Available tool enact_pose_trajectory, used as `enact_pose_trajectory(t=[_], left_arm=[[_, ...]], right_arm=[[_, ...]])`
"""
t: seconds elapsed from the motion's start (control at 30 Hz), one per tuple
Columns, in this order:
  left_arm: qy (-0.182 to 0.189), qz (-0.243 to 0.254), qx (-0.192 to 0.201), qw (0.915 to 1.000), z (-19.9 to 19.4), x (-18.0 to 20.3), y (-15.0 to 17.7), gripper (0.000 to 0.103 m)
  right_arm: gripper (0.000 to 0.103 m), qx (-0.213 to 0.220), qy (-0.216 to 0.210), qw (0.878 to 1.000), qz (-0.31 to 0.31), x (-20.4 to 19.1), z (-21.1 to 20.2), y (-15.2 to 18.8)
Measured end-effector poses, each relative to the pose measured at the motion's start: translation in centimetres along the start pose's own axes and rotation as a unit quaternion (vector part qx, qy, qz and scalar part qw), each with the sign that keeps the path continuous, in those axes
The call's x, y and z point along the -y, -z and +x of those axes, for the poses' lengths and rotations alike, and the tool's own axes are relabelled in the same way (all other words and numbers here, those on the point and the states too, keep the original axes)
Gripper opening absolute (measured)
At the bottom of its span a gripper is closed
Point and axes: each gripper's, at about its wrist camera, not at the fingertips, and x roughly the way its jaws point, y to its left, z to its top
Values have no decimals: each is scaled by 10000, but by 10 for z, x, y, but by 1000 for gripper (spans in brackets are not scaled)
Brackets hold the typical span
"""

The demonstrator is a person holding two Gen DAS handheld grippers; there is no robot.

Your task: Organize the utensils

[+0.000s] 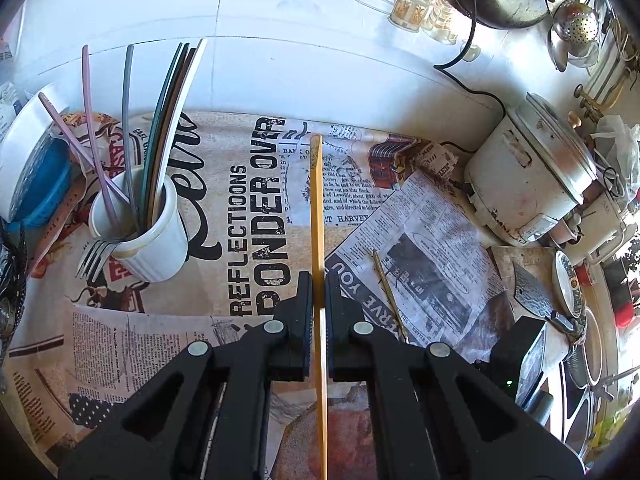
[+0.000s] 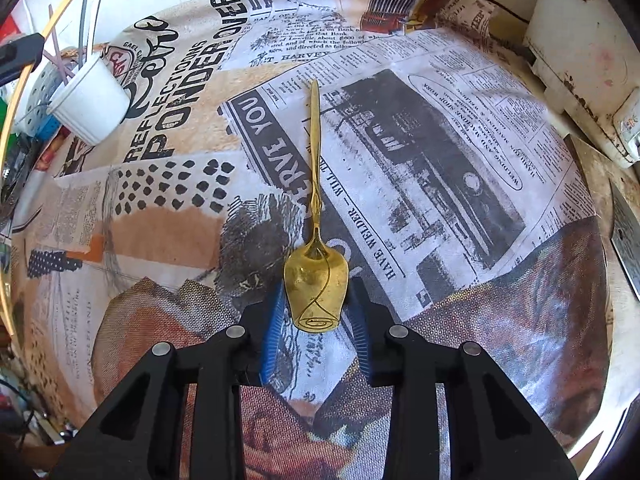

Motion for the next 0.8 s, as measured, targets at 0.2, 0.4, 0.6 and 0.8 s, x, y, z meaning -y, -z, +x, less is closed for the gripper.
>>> enact_pose_trajectory(t=[0.2,0.4,0.6,0.8], left_arm=[[17,42,16,10000,-1,-1,-1,3],[25,70,58,10000,-5,-3,-4,3],[16,77,112,9999,-8,-5,-6,3],[5,24,130,9999,-11,-11,-9,3]], right_arm=[[29,444,63,9990,29,-7,-29,-14],[29,1042,73,9945,115,-6,-67,-29],[29,1452,103,9893,128,-8,-90,-45],[3,1644,50,9862,185,-9,-103,-61]])
